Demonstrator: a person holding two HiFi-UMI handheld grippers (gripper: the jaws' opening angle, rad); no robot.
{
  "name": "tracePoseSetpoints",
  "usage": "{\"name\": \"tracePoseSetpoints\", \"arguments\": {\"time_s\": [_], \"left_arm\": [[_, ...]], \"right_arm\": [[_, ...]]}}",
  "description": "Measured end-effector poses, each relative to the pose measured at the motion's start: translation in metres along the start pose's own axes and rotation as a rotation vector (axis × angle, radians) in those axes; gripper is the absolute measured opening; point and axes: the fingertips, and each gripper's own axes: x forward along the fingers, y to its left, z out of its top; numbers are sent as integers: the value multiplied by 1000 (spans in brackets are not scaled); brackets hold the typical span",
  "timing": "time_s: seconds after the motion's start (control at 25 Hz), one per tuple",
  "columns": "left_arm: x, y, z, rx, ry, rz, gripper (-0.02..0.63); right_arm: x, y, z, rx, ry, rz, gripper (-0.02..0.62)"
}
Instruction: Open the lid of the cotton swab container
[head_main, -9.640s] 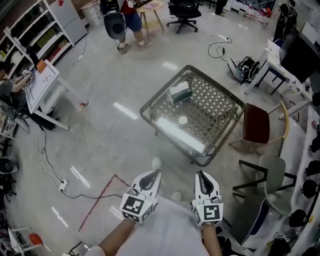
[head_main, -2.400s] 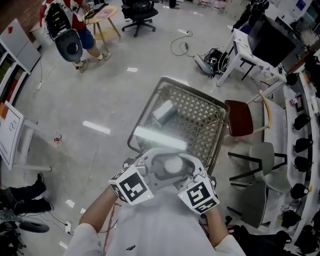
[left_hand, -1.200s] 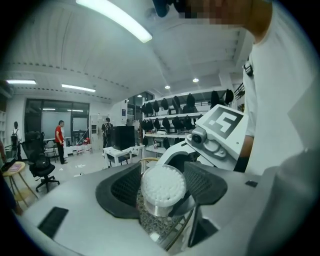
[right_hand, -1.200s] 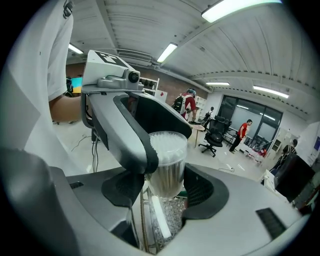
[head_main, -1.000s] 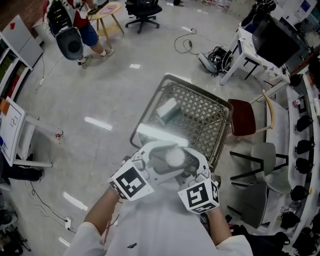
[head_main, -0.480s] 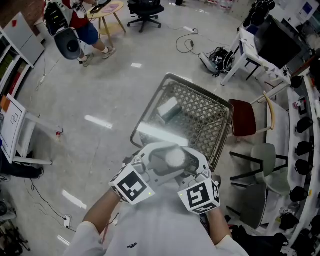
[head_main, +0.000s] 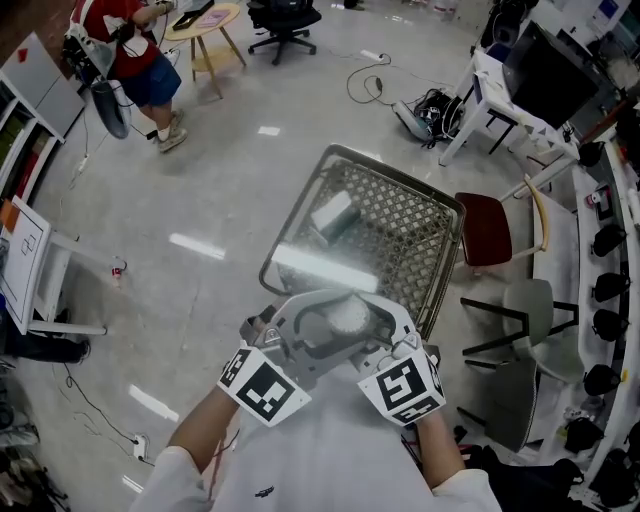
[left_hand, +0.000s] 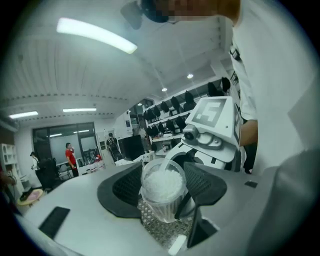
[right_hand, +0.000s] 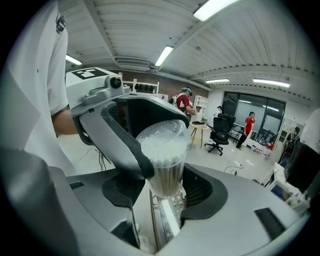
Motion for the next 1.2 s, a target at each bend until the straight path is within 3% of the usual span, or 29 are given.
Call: {"name": "tracePoseSetpoints", "arguments": {"time_s": [0.36,0.64,0.8,1.04,1.2], "left_arm": [[2,-3,1,14,20,-6,259],[-10,-1,14,-104,-57,-37,233],[-11,-9,15,-120,-58,-67,232],[-15,-20,13,-149,-51,-95,216],[-17,-16,12,-180,-95,-79,212]], "right_arm": [[-3,-1,-1,35,-29,9,230],[-6,-18,-9,-38,12,-85,231],[-7,-25,-13,-68,29,-117,232],[-13,-38,-13,-33,5,-166,232],[-17,-42,-10,-31,-24,-194,232]]}}
